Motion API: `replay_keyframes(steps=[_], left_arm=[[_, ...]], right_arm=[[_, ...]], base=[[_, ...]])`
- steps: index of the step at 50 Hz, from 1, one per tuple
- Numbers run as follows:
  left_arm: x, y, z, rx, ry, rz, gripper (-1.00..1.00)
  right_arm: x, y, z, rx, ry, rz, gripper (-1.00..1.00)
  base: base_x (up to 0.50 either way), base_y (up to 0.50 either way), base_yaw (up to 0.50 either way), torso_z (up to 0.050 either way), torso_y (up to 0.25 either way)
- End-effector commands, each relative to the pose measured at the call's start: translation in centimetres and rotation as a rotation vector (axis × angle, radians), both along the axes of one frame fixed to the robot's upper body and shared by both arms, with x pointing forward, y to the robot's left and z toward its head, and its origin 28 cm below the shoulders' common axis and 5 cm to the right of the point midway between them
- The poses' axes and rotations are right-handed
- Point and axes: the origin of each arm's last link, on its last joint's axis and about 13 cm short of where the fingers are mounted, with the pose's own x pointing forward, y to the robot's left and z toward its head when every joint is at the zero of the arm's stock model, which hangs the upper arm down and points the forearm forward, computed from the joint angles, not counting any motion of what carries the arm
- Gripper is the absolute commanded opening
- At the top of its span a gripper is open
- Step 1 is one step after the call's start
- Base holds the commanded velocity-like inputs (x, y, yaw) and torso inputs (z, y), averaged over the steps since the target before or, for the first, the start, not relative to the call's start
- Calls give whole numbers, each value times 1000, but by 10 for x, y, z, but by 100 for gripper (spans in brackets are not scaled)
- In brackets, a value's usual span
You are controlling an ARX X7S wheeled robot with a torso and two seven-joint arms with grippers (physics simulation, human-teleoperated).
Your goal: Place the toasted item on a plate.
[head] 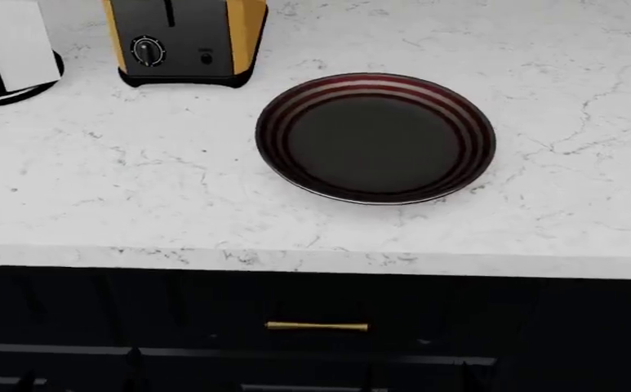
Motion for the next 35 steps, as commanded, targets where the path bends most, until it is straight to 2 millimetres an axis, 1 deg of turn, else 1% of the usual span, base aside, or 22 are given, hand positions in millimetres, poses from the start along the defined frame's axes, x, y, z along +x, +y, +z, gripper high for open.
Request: replay_keyframes(steps=[1, 9, 11, 14, 16, 23, 29, 35], left_arm=[[-1, 1, 3, 6, 2, 13, 100], [-1, 0, 0, 11, 5, 6, 100], [-1, 0, -1, 19, 8, 3, 100], [-2, 0, -2, 56, 14, -6, 100], [-1, 0, -1, 40, 16, -4, 100], [-1, 0, 11, 50, -11, -20, 100], [9, 2, 28, 72, -47, -18, 100], [16, 5, 46, 80, -76, -24, 100]], right_arm=[[-2, 2, 4, 6, -16, 13, 100], [-2, 2, 5, 8, -19, 13, 100], [-2, 2, 5, 12, -17, 11, 100], [-2, 2, 5, -1, -3, 10, 100], [-2, 3, 6, -1, -1, 12, 100], [-1, 3, 14, -8, -7, 11, 100], [1, 4, 31, -33, -38, 18, 100], [4, 4, 41, -46, -55, 28, 100]], base=[[27, 414, 0, 0, 0], [25, 411, 0, 0, 0], [12, 162, 0, 0, 0], [0, 0, 0, 44, 0], [0, 0, 0, 50, 0], [0, 0, 0, 50, 0], [0, 0, 0, 50, 0], [0, 0, 0, 50, 0]])
